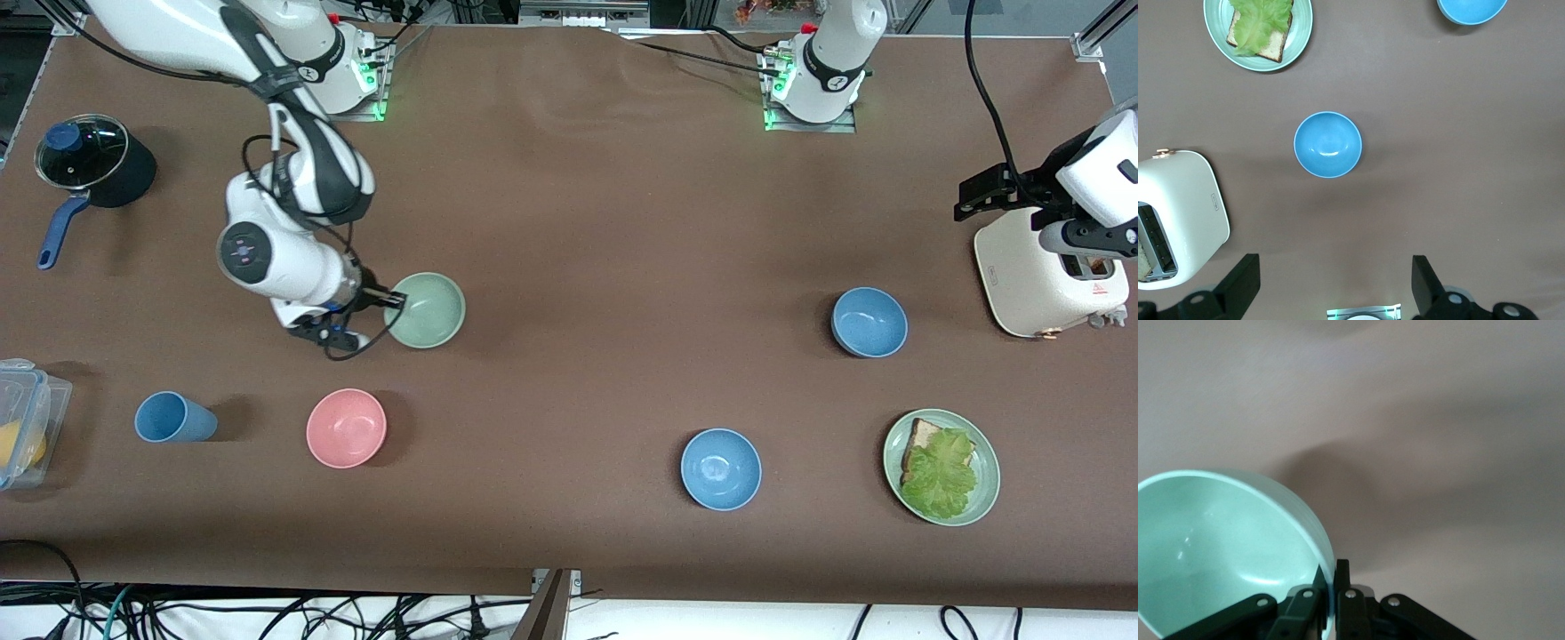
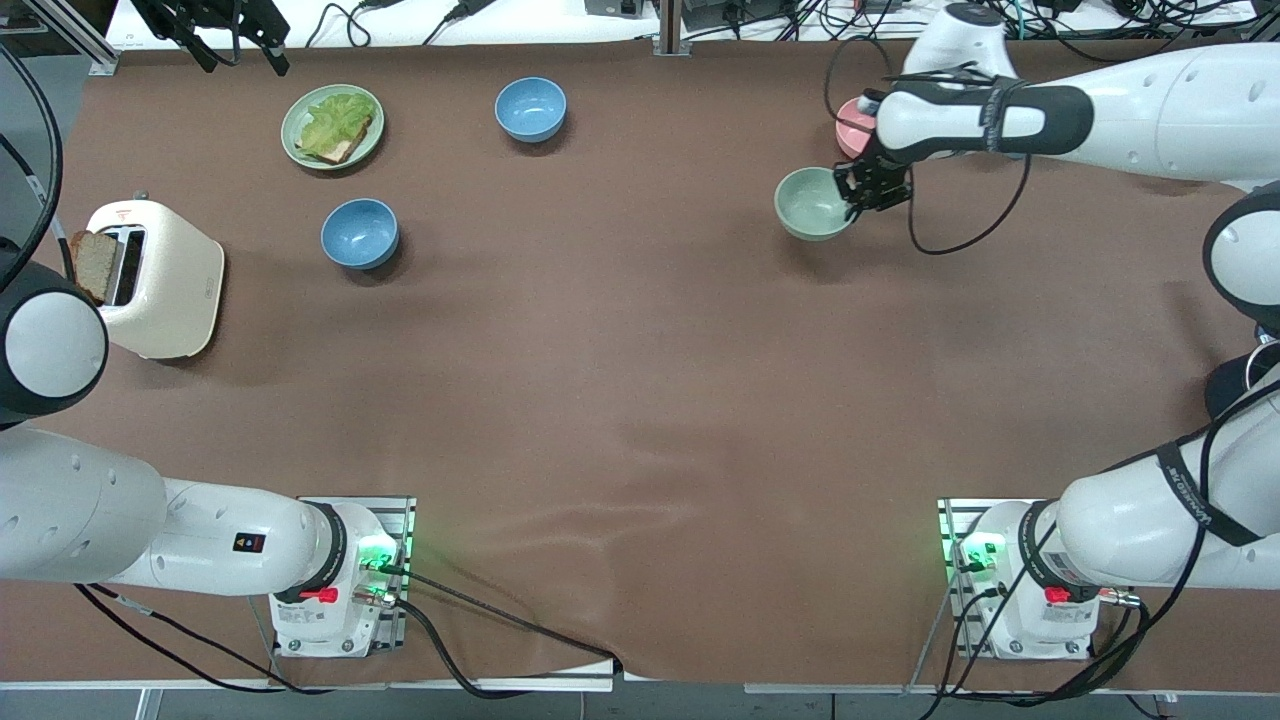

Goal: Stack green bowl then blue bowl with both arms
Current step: 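Slide the green bowl toward the table's middle with the right gripper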

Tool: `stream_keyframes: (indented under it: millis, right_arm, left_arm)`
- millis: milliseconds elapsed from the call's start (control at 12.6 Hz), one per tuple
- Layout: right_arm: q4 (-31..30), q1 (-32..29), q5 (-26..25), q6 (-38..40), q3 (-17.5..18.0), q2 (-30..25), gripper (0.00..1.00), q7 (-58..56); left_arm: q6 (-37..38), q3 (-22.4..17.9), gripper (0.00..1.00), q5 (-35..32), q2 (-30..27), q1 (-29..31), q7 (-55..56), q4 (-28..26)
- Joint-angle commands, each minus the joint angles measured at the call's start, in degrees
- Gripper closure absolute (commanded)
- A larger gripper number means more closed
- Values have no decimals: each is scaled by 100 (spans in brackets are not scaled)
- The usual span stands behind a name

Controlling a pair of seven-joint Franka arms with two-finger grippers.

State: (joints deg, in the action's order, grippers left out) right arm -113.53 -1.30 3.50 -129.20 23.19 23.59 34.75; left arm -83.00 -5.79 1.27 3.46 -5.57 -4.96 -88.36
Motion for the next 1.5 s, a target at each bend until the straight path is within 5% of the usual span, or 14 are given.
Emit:
stream_keyframes:
  millis: [0, 475, 1425]
  right_arm:
    - [278, 541, 46, -183, -8, 277, 100, 845]
    - [1253, 1878, 46, -484, -8, 1103, 100, 2824]
    - [1439, 2582, 37, -1037, -17, 1631, 100, 3662]
  left_arm:
    - [126, -1, 0, 137, 67, 38, 39, 170]
    - [126, -1, 0, 137, 67, 38, 30, 170]
    - [135, -1, 0, 137, 67, 38, 30, 170]
